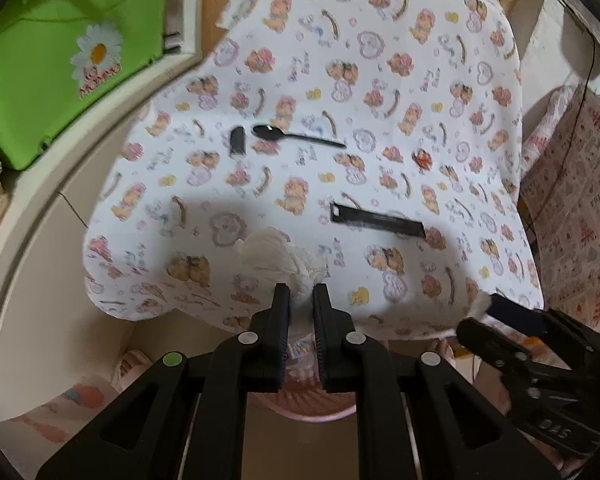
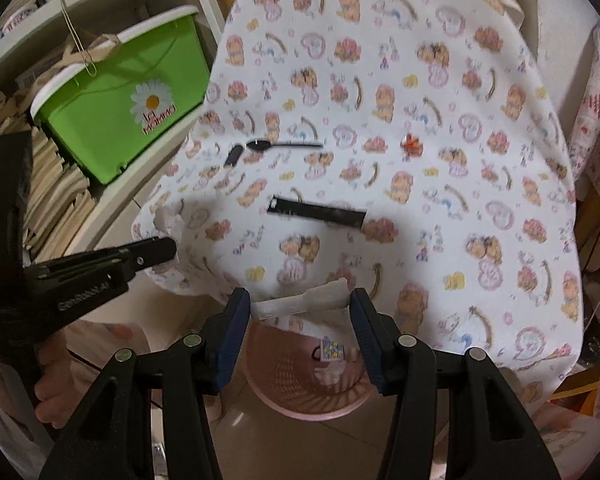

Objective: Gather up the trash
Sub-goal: 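Carry the tissue and white stick down over the pink basket with both tools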

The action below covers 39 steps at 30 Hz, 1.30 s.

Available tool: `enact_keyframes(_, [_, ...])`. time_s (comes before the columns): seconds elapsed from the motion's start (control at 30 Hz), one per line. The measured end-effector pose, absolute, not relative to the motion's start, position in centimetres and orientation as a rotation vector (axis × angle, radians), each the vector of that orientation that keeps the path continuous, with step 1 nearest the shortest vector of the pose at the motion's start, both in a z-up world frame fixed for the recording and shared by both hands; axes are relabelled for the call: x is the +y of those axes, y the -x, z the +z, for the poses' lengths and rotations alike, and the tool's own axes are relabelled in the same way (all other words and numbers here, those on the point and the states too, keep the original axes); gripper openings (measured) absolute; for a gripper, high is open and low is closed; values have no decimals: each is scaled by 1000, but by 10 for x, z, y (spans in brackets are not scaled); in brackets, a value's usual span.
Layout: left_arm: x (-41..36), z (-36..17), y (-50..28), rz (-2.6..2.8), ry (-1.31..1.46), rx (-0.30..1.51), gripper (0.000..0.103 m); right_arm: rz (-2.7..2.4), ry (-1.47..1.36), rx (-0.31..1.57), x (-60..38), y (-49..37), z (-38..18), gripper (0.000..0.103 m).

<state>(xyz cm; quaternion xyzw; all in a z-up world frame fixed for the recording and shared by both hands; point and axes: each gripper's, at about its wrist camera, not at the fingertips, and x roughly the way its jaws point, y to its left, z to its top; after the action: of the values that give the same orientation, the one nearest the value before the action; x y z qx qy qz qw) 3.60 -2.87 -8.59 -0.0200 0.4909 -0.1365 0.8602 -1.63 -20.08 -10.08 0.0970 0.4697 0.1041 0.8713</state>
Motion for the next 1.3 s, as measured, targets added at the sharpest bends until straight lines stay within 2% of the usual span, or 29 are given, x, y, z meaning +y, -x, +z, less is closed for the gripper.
enact_keyframes(0.13, [-22,-100,-38,-422,183,1141,10,244,-210,1046,-198,14,-117,54])
enact_keyframes(0.6, [-40,-168,-39,-384,63,1347,10,211,-160,1179,-183,6,-175,54])
enact_keyframes(1.03, [-39,-216,-49,-336,41,1410,12,152,-84,1282,-175,-4,-224,54])
enact_keyframes(1.17, [-44,-226,-52,-336,4,1437,23,155,-57,1310,-172,-4,-236,54])
enact_keyframes(1.23, [-42,-229,-51,-307,-29,1432,34,153,-50,1318,-172,-3,-239,54])
enact_keyframes(1.3, [-41,-228,-51,-294,-30,1430,50,157,-45,1328,-173,-2,-243,55])
